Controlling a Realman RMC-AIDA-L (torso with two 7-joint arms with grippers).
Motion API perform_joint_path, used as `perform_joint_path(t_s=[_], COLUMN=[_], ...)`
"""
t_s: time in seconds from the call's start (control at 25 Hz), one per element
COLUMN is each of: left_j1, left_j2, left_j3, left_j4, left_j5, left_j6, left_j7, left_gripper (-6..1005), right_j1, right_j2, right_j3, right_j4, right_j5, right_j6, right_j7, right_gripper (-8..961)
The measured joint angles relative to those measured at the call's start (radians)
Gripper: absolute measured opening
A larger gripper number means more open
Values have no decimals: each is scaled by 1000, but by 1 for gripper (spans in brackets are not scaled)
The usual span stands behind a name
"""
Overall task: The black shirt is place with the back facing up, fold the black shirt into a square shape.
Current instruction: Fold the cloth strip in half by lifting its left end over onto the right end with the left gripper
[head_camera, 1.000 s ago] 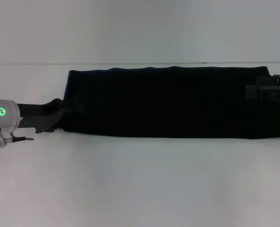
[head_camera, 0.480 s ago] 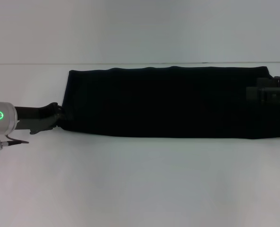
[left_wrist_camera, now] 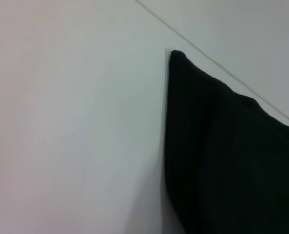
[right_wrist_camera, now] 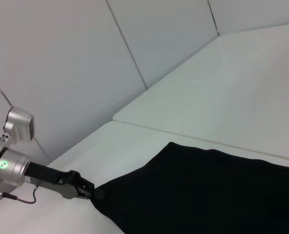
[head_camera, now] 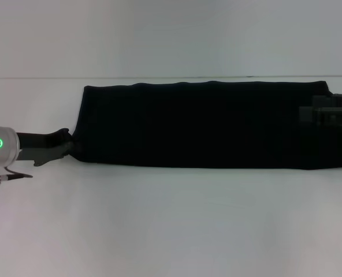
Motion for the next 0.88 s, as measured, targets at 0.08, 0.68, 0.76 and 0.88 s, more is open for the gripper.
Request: perform_joint_path(t_s=[0.08, 0.68, 0.76, 0.88], left_j1=[5, 183, 196, 196], left_j2=[-2, 23, 39, 60], left_j3=[0, -114, -175, -241], left_j4=[4, 272, 302, 337], left_j5=[3, 33, 66, 77], left_j6=[3, 184, 205, 255], left_j7=[2, 74, 82, 98], left_gripper=[68, 59, 64, 73], right_j1=[1, 62, 74, 82], right_j2=[2, 67, 74, 84], right_j3=[0, -17, -21, -28], right_j4=[4, 72, 84, 89], right_j5=[0, 26, 26, 27], right_j6=[5, 128, 144, 156], right_j7=[-1, 16, 16, 16], right_gripper=[854, 851, 851, 851])
